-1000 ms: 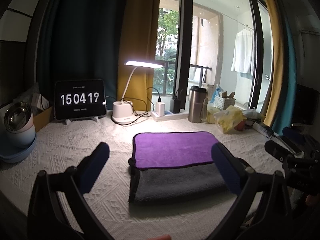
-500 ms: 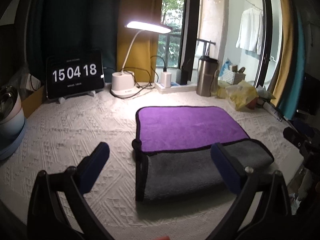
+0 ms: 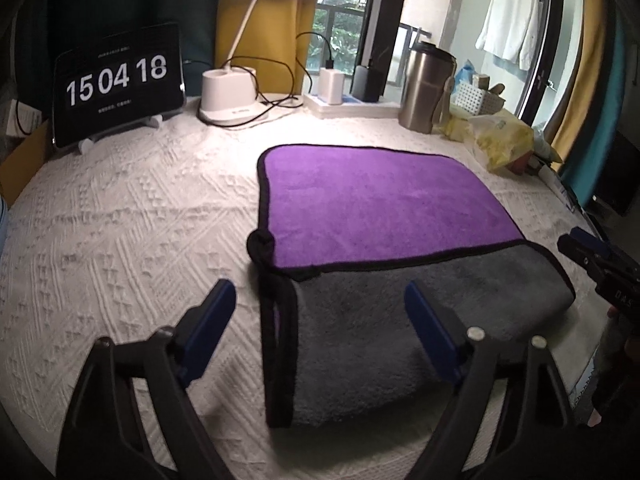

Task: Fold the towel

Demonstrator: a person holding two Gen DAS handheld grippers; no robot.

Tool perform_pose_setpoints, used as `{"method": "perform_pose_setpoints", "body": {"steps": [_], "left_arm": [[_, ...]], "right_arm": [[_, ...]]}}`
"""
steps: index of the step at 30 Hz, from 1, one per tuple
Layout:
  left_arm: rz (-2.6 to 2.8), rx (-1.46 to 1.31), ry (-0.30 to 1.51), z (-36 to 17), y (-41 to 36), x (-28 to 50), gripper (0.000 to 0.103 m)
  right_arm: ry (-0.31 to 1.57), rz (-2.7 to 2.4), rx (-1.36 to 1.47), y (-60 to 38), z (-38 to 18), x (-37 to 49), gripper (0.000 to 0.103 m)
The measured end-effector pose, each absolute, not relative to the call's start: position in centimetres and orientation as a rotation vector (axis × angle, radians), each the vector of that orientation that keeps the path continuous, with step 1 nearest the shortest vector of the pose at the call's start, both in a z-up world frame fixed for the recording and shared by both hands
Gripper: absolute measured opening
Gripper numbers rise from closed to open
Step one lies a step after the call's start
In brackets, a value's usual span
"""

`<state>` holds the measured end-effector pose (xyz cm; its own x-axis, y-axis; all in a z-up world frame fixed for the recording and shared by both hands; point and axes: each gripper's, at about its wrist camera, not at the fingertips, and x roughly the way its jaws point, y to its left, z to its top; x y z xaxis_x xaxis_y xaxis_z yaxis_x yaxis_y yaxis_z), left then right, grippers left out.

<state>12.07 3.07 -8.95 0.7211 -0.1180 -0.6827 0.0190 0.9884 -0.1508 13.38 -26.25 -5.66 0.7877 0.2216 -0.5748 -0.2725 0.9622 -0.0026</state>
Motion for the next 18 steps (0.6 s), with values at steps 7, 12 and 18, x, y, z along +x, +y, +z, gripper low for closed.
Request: {"method": "perform_pose_setpoints", "body": {"steps": [7, 12, 18], "left_arm": [[-0.091, -0.139, 0.823, -9.8, 2.9, 12.8, 0.060], [-0.093, -0.148, 0.852, -10.2, 2.9, 13.1, 0.045], [-0.082, -0.141, 0.862, -10.4, 3.0, 13.2, 0.033]], "right_arm": [[0.709, 0.266, -0.048, -27.2, -6.9, 15.4, 0.050], [0.762, 0.275, -0.081, -26.5, -7.7, 16.1, 0.045], [0.800, 0.274, -0.101, -26.2, -8.1, 16.6, 0.038]]}}
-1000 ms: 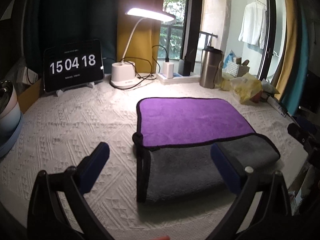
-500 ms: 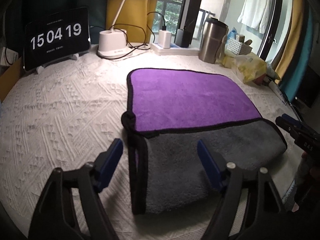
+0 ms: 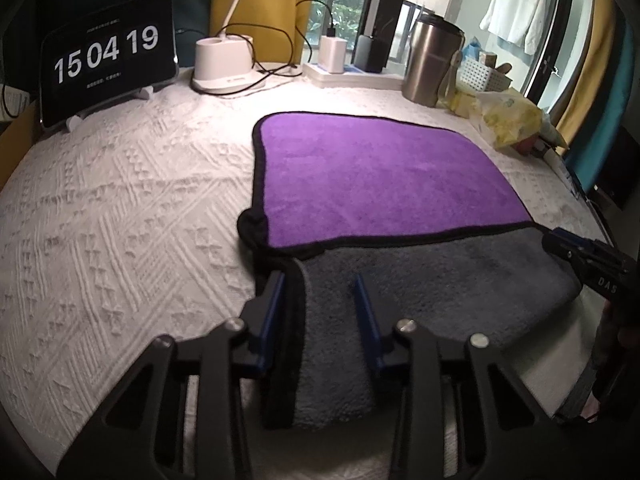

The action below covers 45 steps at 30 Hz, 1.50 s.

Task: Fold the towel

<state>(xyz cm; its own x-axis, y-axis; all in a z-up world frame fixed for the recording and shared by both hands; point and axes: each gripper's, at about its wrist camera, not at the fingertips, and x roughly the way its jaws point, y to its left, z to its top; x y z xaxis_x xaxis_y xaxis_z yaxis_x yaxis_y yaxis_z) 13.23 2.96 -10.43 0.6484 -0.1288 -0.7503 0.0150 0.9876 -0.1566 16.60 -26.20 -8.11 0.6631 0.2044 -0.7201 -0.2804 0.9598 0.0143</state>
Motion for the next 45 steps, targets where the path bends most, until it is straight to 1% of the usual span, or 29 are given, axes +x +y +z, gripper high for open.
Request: {"method": "perform_pose_setpoints", "body": {"steps": [1, 5, 6, 7, 9, 16, 25, 45], "left_arm": [[-0.078, -0.140, 0.864, -10.5, 3.0, 13.3, 0.031], [-0.080, -0.134, 0.866, -10.5, 2.9, 13.3, 0.024], [-0.085, -0.132, 0.866, -10.5, 2.8, 13.3, 0.021], [-0.089, -0.134, 0.862, -10.4, 2.8, 13.2, 0.016], [-0.098, -0.139, 0.851, -10.2, 2.8, 12.9, 0.015], [-0.116, -0.123, 0.803, -8.7, 2.5, 11.8, 0.012], [-0.121, -0.116, 0.750, -6.9, 2.3, 11.2, 0.012], [-0.073, -0.111, 0.619, -3.9, 2.8, 12.7, 0.012]], "right_arm": [[0.808, 0.276, -0.108, -26.1, -8.2, 16.7, 0.033], [0.823, 0.287, -0.156, -25.3, -8.5, 16.7, 0.022], [0.822, 0.292, -0.163, -25.2, -8.4, 16.6, 0.016], [0.821, 0.294, -0.170, -25.1, -8.4, 16.6, 0.013], [0.801, 0.285, -0.177, -25.1, -8.3, 16.3, 0.006], [0.737, 0.293, -0.193, -25.1, -7.1, 14.8, 0.005], [0.652, 0.291, -0.196, -24.8, -4.9, 13.8, 0.005], [0.530, 0.257, -0.161, -24.1, -1.5, 16.0, 0.005]]}}
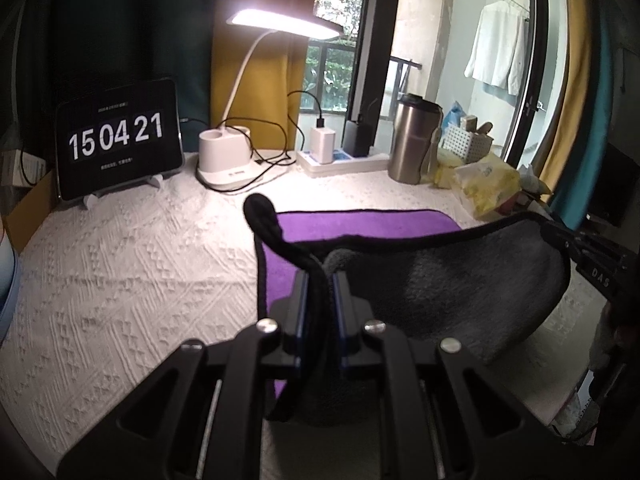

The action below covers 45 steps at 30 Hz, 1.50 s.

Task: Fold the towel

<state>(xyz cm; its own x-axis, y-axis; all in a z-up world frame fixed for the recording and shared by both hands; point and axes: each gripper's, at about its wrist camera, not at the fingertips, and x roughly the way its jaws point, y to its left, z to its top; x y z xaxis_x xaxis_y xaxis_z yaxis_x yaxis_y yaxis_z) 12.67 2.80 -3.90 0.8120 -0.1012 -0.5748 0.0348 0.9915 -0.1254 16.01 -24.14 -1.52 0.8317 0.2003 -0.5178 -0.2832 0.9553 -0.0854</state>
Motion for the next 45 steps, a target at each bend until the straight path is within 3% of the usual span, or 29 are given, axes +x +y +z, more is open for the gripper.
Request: {"method": "perform_pose_setpoints", "body": {"steps": [26, 45], "left_arm": [[-0.054, -0.083, 0.535, -1.9, 3.6, 18.0, 0.012], [-0.033, -0.082, 0.567, -3.3, 4.6, 22.9, 0.012]], "right_arm": [[0.458, 0.247, -0.181, -22.9, 0.2, 21.6, 0.005], [0.475, 0.235, -0.199, -21.8, -1.0, 26.7, 0.005]]}}
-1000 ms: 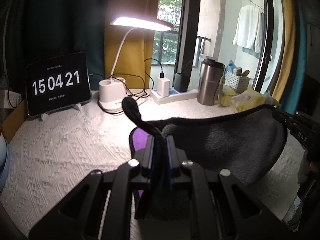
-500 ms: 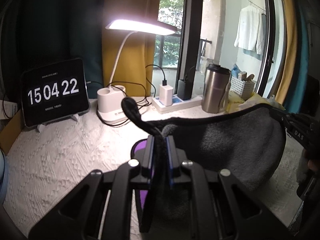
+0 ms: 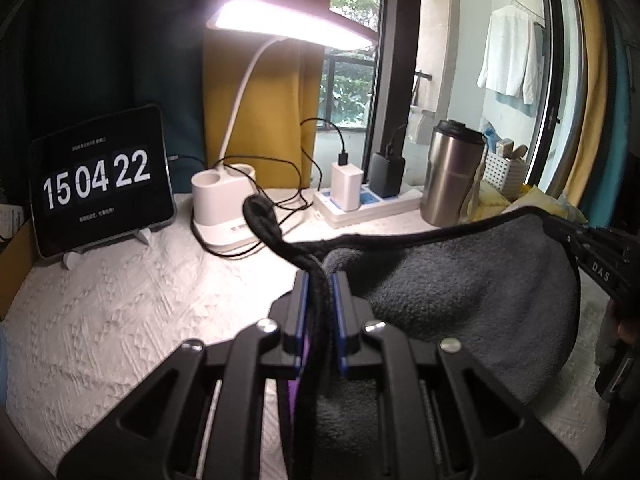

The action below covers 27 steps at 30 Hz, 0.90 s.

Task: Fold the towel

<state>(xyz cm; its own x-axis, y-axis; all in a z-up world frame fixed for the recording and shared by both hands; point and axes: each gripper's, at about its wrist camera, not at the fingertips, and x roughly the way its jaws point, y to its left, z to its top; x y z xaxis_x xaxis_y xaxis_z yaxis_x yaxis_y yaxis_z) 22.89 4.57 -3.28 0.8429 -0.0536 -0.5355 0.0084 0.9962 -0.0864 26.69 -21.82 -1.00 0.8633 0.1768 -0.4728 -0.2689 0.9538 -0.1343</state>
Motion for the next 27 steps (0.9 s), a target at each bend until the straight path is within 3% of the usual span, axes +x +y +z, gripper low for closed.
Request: {"method": "perform_pose_setpoints", "body": {"steps": [27], "left_arm": [[-0.013, -0.099, 0.766, -8.9, 5.0, 29.1, 0.013]], "right_arm": [[0.619, 0.218, -0.229, -21.1, -5.9, 32.0, 0.005]]}}
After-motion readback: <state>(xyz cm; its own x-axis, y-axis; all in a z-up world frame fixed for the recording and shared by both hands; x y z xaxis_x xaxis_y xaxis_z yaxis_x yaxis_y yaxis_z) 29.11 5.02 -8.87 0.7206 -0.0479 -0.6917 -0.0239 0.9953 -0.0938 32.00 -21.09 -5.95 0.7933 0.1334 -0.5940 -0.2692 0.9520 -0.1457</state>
